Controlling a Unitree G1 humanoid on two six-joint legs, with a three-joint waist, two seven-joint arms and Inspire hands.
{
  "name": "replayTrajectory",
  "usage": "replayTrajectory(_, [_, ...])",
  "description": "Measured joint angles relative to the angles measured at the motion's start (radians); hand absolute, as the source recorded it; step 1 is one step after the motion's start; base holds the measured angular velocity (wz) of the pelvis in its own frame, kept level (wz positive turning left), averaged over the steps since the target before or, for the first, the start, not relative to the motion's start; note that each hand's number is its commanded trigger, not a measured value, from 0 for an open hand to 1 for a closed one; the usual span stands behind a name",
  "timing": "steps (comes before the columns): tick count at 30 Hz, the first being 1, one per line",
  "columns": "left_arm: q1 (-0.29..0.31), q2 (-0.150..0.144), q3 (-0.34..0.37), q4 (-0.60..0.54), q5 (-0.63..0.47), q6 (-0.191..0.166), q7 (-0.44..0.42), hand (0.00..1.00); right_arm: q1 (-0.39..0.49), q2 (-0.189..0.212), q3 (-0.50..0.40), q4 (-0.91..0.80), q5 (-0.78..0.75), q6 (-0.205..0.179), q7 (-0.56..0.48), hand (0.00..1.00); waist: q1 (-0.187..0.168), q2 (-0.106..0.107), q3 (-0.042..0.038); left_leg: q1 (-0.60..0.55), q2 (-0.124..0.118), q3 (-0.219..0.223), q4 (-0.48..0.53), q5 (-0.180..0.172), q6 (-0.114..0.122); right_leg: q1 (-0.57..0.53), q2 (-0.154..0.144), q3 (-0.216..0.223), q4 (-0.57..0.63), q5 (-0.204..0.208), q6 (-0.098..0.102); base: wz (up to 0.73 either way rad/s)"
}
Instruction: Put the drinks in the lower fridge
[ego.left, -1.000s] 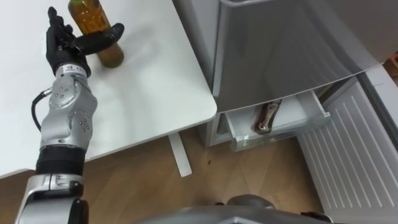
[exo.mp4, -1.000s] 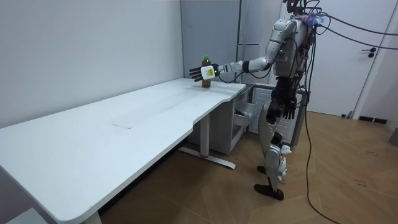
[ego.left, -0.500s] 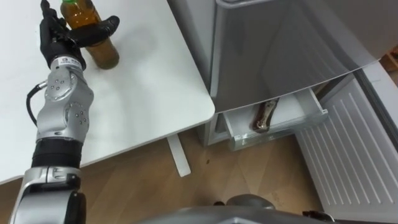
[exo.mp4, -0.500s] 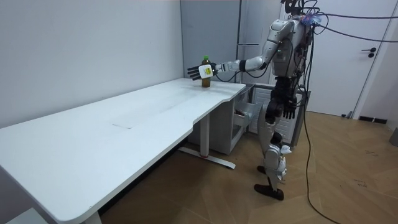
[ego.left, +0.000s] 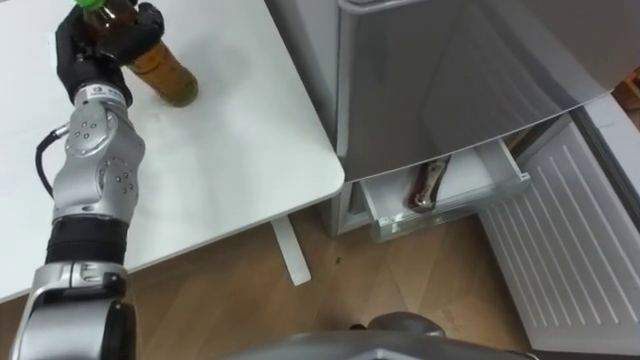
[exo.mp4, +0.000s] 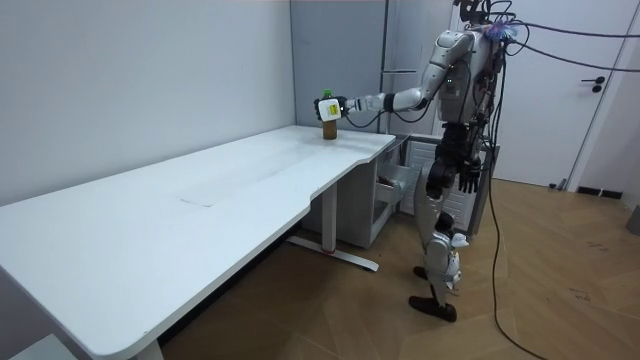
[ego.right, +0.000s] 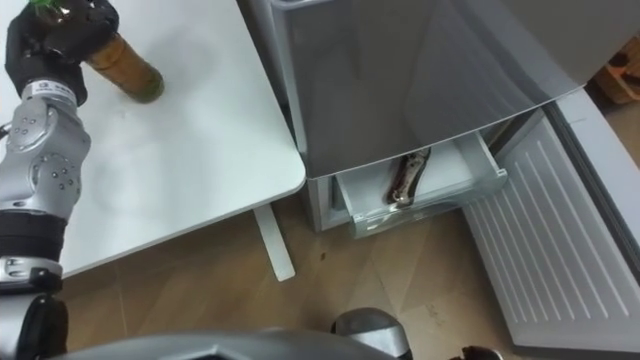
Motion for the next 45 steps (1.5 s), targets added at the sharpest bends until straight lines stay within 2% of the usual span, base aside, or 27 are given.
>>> replayTrajectory(5, [-0.001, 0.0, 0.004, 0.005, 0.0, 0.0, -0.028, 1.0, -0.001, 0.0, 0.001, -0.003, 0.0, 0.0, 0.008, 0.0, 0.001, -0.008, 0.0016, -0.001, 0.0, -0.002, 0.0, 0.0, 0.0, 0.0, 0.0, -0.002, -0.001, 0.0, 0.0, 0.0])
replayTrajectory(13, [-0.002, 0.0, 0.005, 0.005, 0.001, 0.0, -0.031, 1.0, -0.011, 0.0, 0.001, -0.005, 0.0, -0.001, 0.008, 0.0, 0.0, -0.009, 0.0011, -0.005, 0.0, -0.007, 0.0, 0.0, 0.0, 0.0, -0.002, -0.008, -0.003, 0.0, 0.0, 0.0])
replayTrajectory(19, [-0.002, -0.002, 0.005, 0.002, 0.041, 0.0, -0.032, 1.0, -0.035, 0.0, -0.001, 0.003, -0.036, -0.001, 0.032, 0.0, -0.001, -0.011, -0.0001, -0.005, 0.0, -0.011, 0.0, 0.0, 0.0, -0.002, -0.006, -0.009, 0.0, 0.0, 0.0, 0.0])
replayTrajectory(24, [-0.002, -0.012, -0.001, -0.011, 0.073, 0.001, -0.033, 1.0, -0.048, 0.002, 0.003, 0.003, -0.037, -0.001, 0.037, 0.0, 0.004, -0.02, -0.0059, -0.01, -0.001, -0.018, 0.001, 0.0, 0.0, -0.005, -0.005, -0.028, 0.0, 0.0, 0.0, 0.06])
replayTrajectory(28, [-0.001, -0.02, -0.034, -0.035, 0.102, 0.009, -0.052, 1.0, -0.05, 0.005, 0.004, 0.002, -0.037, 0.0, 0.036, 0.0, 0.009, -0.021, -0.0066, -0.018, -0.003, -0.049, 0.001, 0.0, 0.0, -0.002, -0.009, -0.053, -0.003, 0.0, 0.0, 0.17])
replayTrajectory(33, [0.063, -0.027, -0.047, -0.167, 0.131, 0.022, -0.064, 1.0, -0.042, 0.02, 0.022, 0.004, -0.04, -0.002, 0.018, 0.0, 0.014, -0.02, -0.0064, -0.018, -0.002, -0.07, 0.001, 0.0, 0.0, 0.006, -0.009, -0.064, -0.004, -0.001, -0.002, 0.12])
replayTrajectory(36, [0.101, -0.031, -0.049, -0.272, 0.152, 0.022, -0.081, 1.0, -0.037, 0.022, 0.022, 0.01, -0.034, 0.0, 0.015, 0.0, 0.035, -0.02, -0.0061, -0.021, -0.003, -0.08, 0.003, 0.0, 0.0, 0.011, -0.013, -0.077, -0.004, -0.004, -0.004, 0.1])
replayTrajectory(41, [0.168, -0.058, -0.078, -0.457, 0.16, 0.022, -0.105, 1.0, -0.029, 0.022, 0.037, 0.013, -0.034, 0.0, -0.015, 0.0, 0.064, -0.012, -0.0057, -0.038, -0.01, -0.109, 0.025, 0.0, 0.0, 0.016, -0.028, -0.114, -0.005, -0.011, -0.002, 0.23])
replayTrajectory(45, [0.23, -0.064, -0.101, -0.529, 0.158, 0.027, -0.152, 1.0, -0.033, 0.023, 0.063, 0.013, -0.033, -0.003, -0.029, 0.0, 0.088, -0.009, -0.0075, -0.039, -0.013, -0.122, 0.03, 0.0, 0.0, 0.026, -0.032, -0.125, -0.005, -0.017, -0.001, 0.14])
